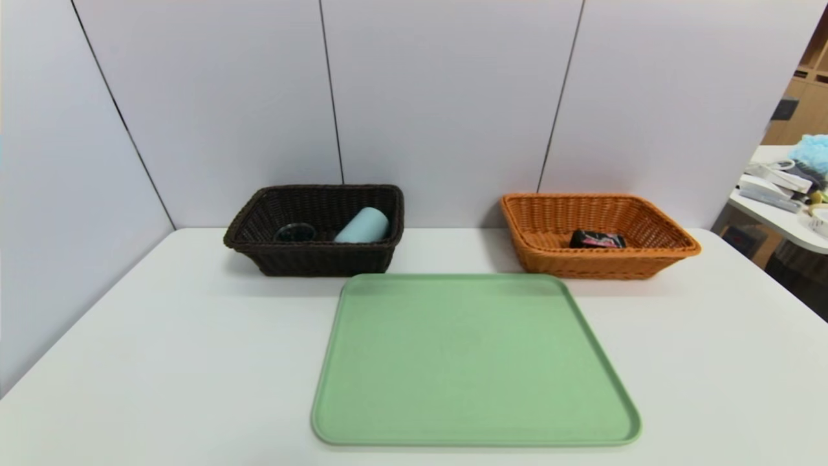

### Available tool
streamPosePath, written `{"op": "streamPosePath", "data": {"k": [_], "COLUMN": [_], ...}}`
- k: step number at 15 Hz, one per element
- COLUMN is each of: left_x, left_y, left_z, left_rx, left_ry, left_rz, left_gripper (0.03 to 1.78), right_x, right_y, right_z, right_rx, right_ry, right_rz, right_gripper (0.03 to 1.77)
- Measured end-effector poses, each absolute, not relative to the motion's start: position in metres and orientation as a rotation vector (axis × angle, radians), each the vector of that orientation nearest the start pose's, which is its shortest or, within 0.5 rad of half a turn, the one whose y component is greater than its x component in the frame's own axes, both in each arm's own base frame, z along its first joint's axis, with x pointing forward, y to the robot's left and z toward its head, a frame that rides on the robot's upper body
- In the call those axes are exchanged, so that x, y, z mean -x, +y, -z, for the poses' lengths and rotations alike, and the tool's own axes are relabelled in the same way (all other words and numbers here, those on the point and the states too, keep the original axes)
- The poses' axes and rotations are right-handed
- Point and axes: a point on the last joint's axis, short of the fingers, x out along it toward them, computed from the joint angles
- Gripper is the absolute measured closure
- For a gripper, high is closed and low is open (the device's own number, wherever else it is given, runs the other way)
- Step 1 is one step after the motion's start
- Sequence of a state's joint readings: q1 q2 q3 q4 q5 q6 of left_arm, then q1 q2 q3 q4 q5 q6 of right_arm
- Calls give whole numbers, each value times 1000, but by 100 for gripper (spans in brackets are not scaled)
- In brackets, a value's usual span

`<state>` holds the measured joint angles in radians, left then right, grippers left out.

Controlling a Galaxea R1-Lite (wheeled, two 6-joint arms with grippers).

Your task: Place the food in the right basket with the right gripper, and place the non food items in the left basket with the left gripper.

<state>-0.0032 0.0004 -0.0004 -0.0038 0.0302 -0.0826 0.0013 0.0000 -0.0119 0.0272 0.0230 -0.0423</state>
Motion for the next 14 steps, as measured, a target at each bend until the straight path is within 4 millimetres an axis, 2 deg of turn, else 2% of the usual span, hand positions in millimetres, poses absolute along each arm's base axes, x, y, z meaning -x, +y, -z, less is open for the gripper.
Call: {"op": "streamPosePath", "data": {"k": [14], "left_x": [23], "left_y": [1], "left_z": [-76], "left_rx": [84], "left_ry": [-2], "left_rz": [-25], "left_gripper": [177], "right_x": [24], "right_y": [1], "right_z": [-76], "right_rx": [28], "right_ry": [14], "right_rz": [-28], "right_gripper": [10]}}
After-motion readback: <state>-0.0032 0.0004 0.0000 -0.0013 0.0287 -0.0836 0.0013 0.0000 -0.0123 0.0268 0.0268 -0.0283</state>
